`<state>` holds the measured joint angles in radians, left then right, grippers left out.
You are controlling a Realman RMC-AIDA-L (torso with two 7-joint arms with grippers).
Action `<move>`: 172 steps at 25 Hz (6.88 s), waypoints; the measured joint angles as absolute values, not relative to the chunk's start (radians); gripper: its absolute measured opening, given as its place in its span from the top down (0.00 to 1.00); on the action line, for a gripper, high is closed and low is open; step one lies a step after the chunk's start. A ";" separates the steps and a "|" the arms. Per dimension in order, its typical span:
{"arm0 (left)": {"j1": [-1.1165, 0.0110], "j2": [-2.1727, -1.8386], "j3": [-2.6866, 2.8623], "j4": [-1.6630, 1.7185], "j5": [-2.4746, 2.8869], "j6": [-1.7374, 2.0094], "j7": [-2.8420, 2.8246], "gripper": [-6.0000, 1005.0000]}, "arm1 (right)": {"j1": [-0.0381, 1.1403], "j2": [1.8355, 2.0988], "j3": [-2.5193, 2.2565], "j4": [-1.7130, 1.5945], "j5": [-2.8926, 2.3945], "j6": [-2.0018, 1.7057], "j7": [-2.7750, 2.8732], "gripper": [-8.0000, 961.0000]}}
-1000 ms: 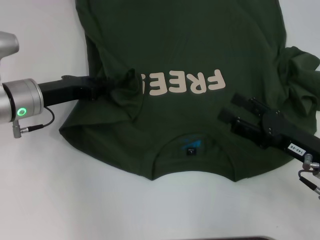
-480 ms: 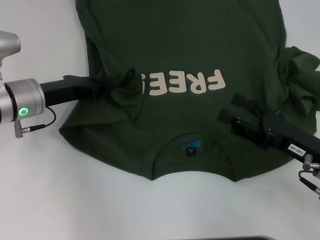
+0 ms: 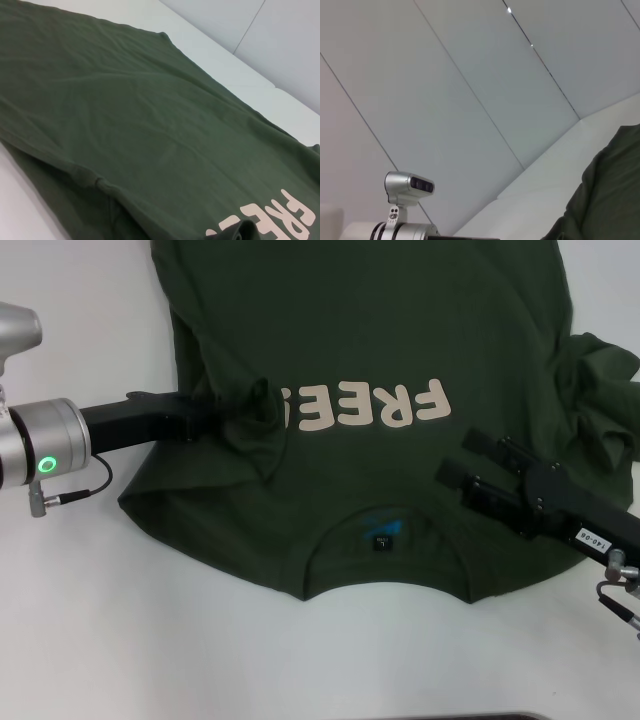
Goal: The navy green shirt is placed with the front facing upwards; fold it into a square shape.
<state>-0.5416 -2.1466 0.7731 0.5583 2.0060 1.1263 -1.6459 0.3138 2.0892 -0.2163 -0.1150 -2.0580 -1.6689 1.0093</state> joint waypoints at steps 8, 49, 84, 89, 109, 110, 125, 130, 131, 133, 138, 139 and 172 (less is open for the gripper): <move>-0.541 -2.146 0.772 0.559 2.005 1.134 -1.644 0.53 | 0.315 2.089 -0.216 -0.115 -2.059 -1.669 1.009 0.05; -0.563 -2.154 0.771 0.558 1.997 1.110 -1.646 0.98 | 0.314 2.089 -0.216 -0.115 -2.056 -1.671 1.009 0.05; -0.585 -2.162 0.768 0.553 1.996 1.071 -1.646 0.11 | 0.316 2.089 -0.216 -0.113 -2.054 -1.671 1.009 0.05; -0.585 -2.163 0.769 0.550 1.996 1.060 -1.646 0.12 | 0.316 2.089 -0.216 -0.113 -2.054 -1.671 1.009 0.05; -0.582 -2.160 0.768 0.549 1.996 1.071 -1.647 0.69 | 0.316 2.089 -0.216 -0.110 -2.057 -1.672 1.009 0.05; -0.583 -2.160 0.768 0.549 1.996 1.071 -1.647 0.71 | 0.316 2.089 -0.216 -0.110 -2.057 -1.672 1.009 0.05; -0.592 -2.163 0.769 0.549 1.959 1.134 -1.655 0.95 | 0.315 2.089 -0.216 -0.102 -2.058 -1.672 1.007 0.05; -0.613 -2.163 0.771 0.531 1.942 1.148 -1.655 0.94 | 0.315 2.092 -0.216 -0.094 -2.059 -1.672 1.005 0.05; -0.621 -2.164 0.771 0.521 1.941 1.147 -1.655 0.94 | 0.316 2.092 -0.216 -0.090 -2.059 -1.672 1.004 0.05; -0.631 -2.164 0.771 0.507 1.941 1.143 -1.655 0.94 | 0.316 2.092 -0.216 -0.082 -2.059 -1.672 1.001 0.05; -0.654 -2.164 0.771 0.475 1.940 1.102 -1.656 0.93 | 0.320 2.094 -0.218 -0.074 -2.059 -1.671 0.999 0.05; -0.655 -2.164 0.770 0.475 1.940 1.098 -1.657 0.93 | 0.320 2.094 -0.218 -0.074 -2.059 -1.672 0.999 0.05; -0.463 -2.152 0.785 0.623 1.916 1.173 -1.377 0.21 | 0.331 2.085 -0.209 -0.100 -1.992 -1.698 1.052 0.05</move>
